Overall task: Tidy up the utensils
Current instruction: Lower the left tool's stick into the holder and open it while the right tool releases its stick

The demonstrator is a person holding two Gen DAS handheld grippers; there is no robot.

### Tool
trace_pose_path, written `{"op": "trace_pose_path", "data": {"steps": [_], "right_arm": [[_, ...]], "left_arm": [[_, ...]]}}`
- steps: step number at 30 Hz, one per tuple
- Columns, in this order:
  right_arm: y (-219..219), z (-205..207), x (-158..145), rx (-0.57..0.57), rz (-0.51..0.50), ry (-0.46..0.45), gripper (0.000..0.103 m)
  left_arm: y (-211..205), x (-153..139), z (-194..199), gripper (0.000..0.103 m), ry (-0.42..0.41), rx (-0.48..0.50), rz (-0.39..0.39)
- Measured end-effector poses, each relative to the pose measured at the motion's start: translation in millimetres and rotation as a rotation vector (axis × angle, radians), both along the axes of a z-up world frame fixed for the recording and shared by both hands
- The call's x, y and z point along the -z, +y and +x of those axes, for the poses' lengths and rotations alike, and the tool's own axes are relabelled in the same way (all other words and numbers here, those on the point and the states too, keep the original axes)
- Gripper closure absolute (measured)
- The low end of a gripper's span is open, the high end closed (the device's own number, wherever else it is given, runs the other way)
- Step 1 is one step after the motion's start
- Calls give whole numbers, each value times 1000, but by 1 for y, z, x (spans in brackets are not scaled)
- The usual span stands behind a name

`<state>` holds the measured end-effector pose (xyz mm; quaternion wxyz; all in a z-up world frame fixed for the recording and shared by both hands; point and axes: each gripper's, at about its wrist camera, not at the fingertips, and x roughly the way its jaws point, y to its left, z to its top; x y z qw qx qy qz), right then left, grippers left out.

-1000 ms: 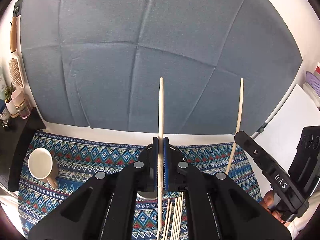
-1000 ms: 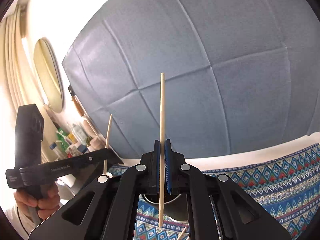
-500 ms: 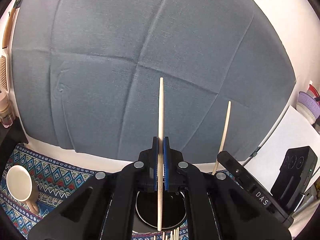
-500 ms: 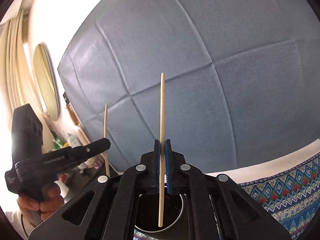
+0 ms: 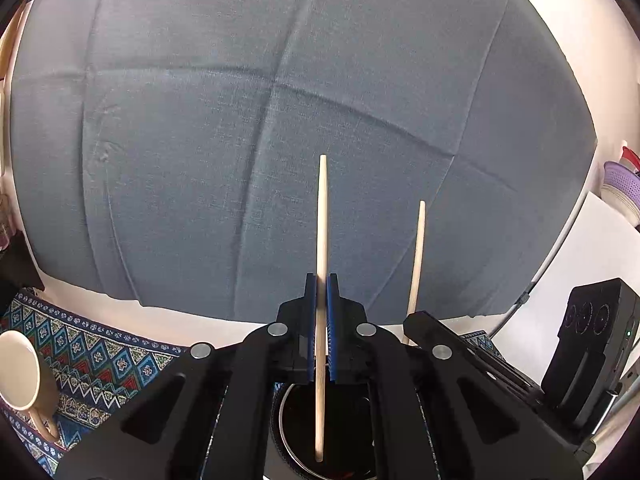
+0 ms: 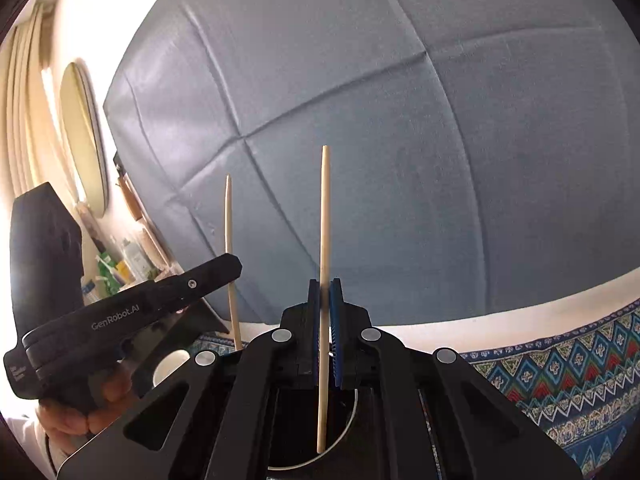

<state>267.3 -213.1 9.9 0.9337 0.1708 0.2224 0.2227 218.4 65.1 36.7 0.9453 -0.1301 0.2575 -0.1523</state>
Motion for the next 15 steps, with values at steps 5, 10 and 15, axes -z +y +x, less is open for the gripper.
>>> {"op": "trace_pose_path", "data": {"steps": [5, 10, 15], "right_arm": [[6, -5, 16, -13, -43, 30, 98], [11, -15, 22, -31, -88, 40, 98], [14, -24, 27, -34, -115, 48, 98]], "left_arm": [[-12, 21, -7, 98, 21, 22, 52], [-16, 35, -11, 98, 49, 41, 74], [-17, 44, -21, 98, 60, 57, 98]]}}
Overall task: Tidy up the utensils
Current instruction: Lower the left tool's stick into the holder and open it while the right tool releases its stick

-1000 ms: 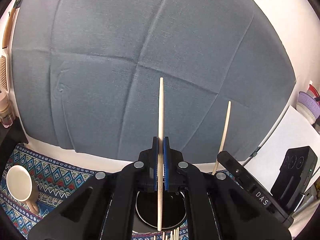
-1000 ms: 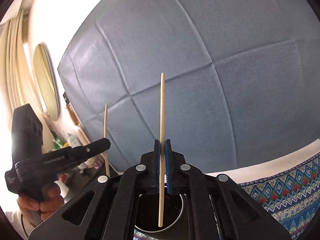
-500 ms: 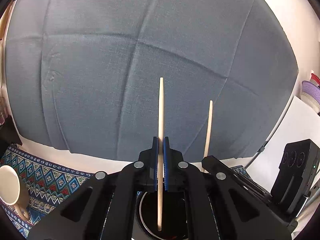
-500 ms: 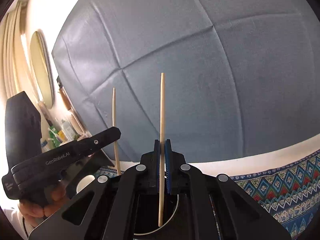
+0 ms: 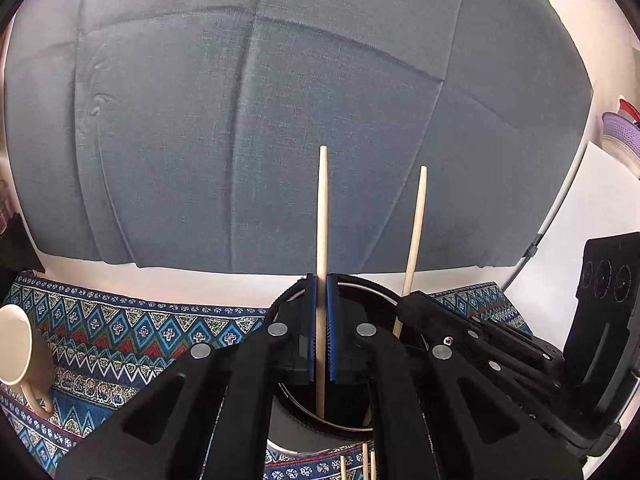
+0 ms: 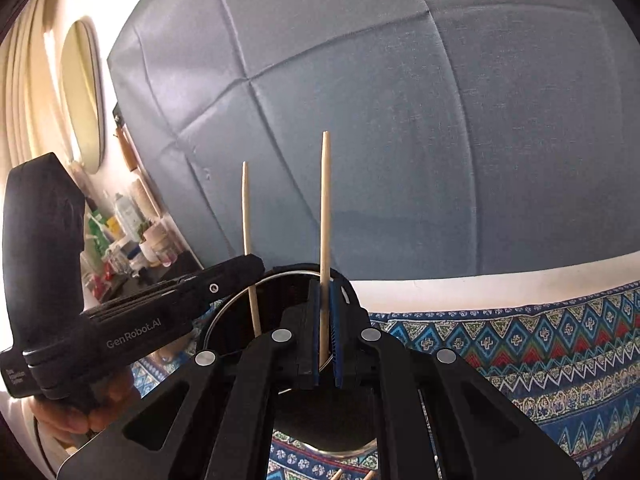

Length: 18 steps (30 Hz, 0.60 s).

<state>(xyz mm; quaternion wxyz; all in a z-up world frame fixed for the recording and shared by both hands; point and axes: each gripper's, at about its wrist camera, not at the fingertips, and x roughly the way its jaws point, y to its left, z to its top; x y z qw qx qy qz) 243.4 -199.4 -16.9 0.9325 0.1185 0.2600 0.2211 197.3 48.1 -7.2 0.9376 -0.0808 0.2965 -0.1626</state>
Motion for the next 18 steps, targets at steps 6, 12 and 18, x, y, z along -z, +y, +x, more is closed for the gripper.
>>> {"op": "trace_pose_path", "data": {"steps": [6, 12, 18], "right_arm": [[1, -11, 2, -3, -31, -5, 98], [-5, -22, -3, 17, -43, -18, 95], [-17, -32, -12, 55, -37, -32, 93]], "left_arm": [[0, 10, -12, 98, 24, 4, 23], [7, 10, -23, 98, 26, -11, 52], [24, 1, -37, 78, 21, -52, 46]]}}
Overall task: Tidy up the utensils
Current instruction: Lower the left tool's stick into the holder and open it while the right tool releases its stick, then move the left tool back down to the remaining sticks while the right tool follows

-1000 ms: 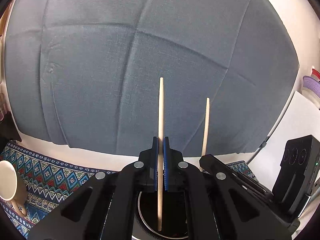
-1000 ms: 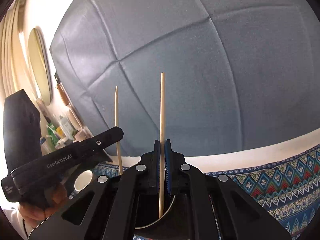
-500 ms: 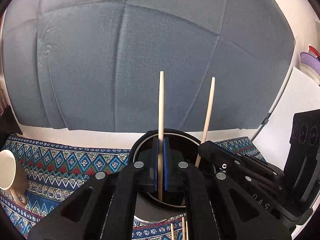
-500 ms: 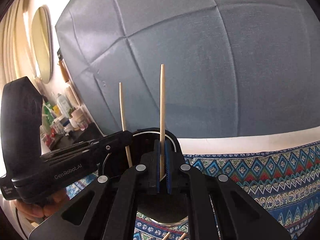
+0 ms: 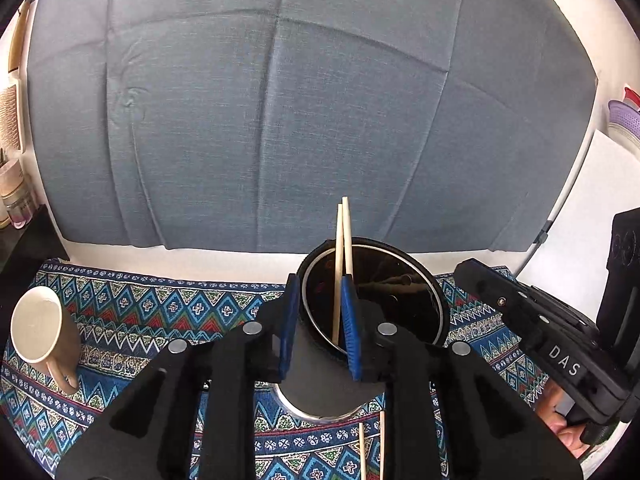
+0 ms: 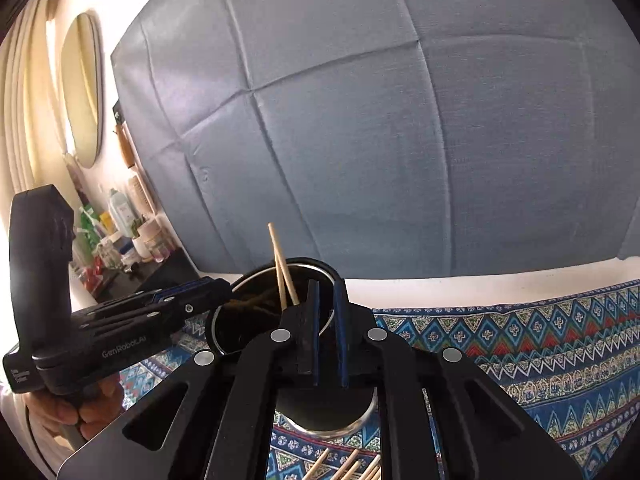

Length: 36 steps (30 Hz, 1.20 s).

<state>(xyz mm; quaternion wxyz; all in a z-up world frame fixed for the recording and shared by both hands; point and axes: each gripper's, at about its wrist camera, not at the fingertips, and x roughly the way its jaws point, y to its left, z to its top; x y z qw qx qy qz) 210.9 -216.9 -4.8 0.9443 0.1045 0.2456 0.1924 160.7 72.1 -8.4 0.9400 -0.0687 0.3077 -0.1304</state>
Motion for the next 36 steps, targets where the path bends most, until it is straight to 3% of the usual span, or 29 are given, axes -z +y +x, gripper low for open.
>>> {"op": "trace_pose_path", "data": {"steps": [1, 6, 10, 11, 15, 18, 24, 36], "right_arm": [[-3, -2, -1, 12, 4, 3, 92], [-15, -13, -8, 58, -1, -5, 59], [-23, -21, -8, 83, -2, 19, 45], [-25, -24, -6, 89, -4, 28, 41], [-30, -30, 2, 106, -14, 82, 26], [-33, -35, 11, 131, -32, 124, 18], [-33, -39, 28, 160, -72, 228, 18], [-31, -52, 83, 190, -156, 443, 17]], "left_arm": [[3, -1, -3, 76, -2, -6, -4], [15, -4, -12, 55, 17, -26, -1], [20, -2, -22, 41, 39, -30, 6], [20, 0, -23, 33, 53, -28, 13], [17, 10, -27, 21, 107, -21, 53], [15, 19, -28, 19, 153, -21, 56], [13, 35, -31, 10, 220, -33, 82], [2, 78, -38, 7, 390, -30, 129]]}}
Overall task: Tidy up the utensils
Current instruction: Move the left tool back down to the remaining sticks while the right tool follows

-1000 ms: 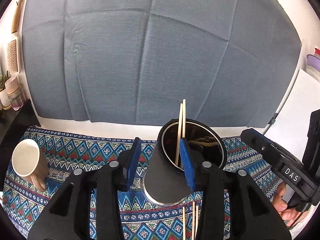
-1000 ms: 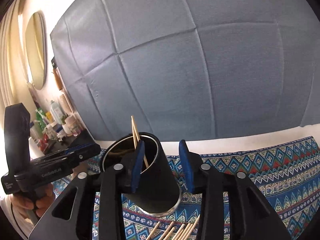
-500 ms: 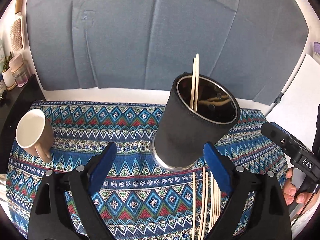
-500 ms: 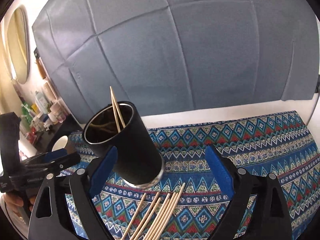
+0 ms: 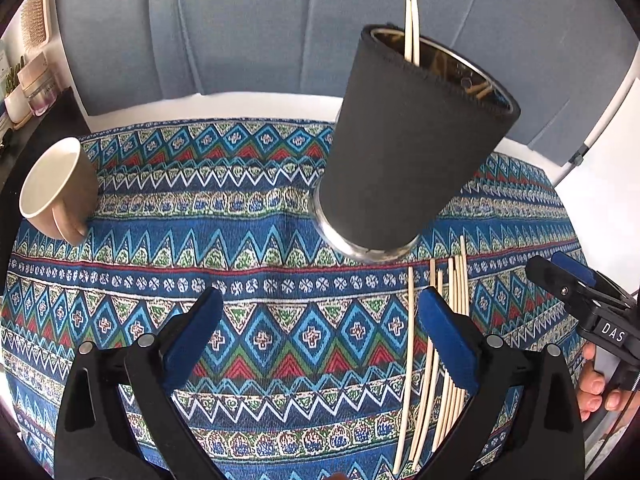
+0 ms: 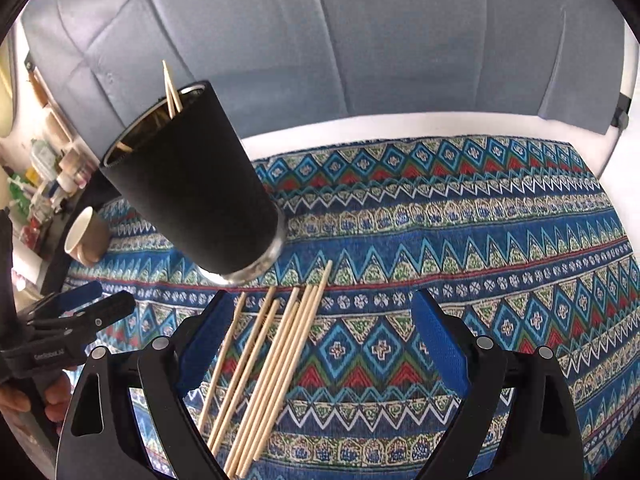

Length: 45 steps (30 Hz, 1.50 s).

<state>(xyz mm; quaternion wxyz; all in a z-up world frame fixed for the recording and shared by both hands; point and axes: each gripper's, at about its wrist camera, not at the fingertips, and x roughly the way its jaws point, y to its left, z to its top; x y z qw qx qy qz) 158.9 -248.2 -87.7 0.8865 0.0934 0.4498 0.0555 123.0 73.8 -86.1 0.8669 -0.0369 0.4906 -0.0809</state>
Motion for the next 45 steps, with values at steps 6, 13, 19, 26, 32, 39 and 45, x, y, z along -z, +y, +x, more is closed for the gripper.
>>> {"op": "trace_pose_path", "data": {"steps": [6, 13, 19, 26, 32, 39, 45], "right_arm": [[6, -6, 32, -10, -65, 93, 17], [16, -7, 60, -16, -132, 168, 17], [23, -9, 69, -4, -186, 181, 17], [29, -6, 71, 6, -171, 180, 16], [29, -1, 73, 33, -193, 185, 14], [23, -2, 79, 60, -176, 238, 10], [34, -5, 82, 53, -181, 227, 9]], "left_arm": [[-3, 27, -9, 7, 76, 35, 69], [6, 41, -14, 7, 132, 22, 75], [1, 45, -17, 7, 132, 81, 140], [0, 49, -11, 7, 158, 96, 150], [-1, 50, -4, 7, 181, 66, 91], [-23, 59, 8, 7, 191, 68, 77], [-29, 68, 21, 7, 217, 40, 75]]}}
